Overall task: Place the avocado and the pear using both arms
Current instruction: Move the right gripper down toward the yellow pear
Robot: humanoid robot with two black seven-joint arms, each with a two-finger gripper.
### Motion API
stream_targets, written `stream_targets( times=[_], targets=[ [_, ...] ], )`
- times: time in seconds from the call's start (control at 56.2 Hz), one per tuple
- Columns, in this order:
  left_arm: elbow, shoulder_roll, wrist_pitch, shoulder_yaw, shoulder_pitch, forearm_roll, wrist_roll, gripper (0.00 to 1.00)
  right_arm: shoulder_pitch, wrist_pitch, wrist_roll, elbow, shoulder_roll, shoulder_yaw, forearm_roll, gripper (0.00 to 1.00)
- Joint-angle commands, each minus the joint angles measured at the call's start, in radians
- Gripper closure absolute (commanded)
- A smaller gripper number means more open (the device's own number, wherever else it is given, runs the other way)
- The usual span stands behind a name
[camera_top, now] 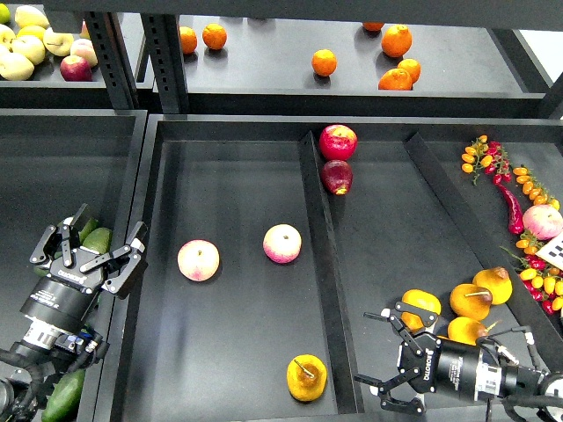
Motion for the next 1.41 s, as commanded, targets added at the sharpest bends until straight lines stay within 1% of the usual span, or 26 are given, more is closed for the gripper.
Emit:
stream_targets(
  times=[0.0,0.053,0.089,0.231,0.427,0.729,0.978,1.387],
  targets=[
    [-0.019,0.0,0.0,0.008,-0.005,0.03,0.0,0.01,0.078,0.0,0.0,-0.021,-0.024,-0.073,-0.042,0.0],
    [-0.021,-0.002,0.0,0.012,-0.006,0.039,0.0,0.01,0.099,0.0,0.0,-0.03,-0.021,-0.089,-0.056,0.0],
    [-0.024,-0.003,0.0,0.018,-0.009,0.045,0.0,0.01,0.138,0.0,0.0,-0.074,-0.006,-0.116,-0.088,0.0],
    [-0.027,-0.005,0.0,0.024,-0.009,0.045,0.0,0.01,0.162,0.0,0.0,-0.156,0.038,-0.133,-0.131,0.0],
    [-0.035,-0.011,0.0,0.041,-0.009,0.047,0.0,0.01,0.167,0.0,0.0,-0.168,0.089,-0.147,-0.131,0.01],
    [-0.049,-0.018,0.0,0.078,-0.025,0.05,0.0,0.01,0.192,0.0,0.0,-0.229,0.167,-0.156,-0.131,0.01],
    [-0.049,-0.018,0.0,0.095,-0.032,0.067,0.0,0.01,0.202,0.0,0.0,-0.285,0.224,-0.201,-0.131,0.01],
    [-0.049,-0.018,0.0,0.112,-0.031,0.068,0.0,0.01,0.207,0.0,0.0,-0.299,0.241,-0.248,-0.128,0.01]
  ],
)
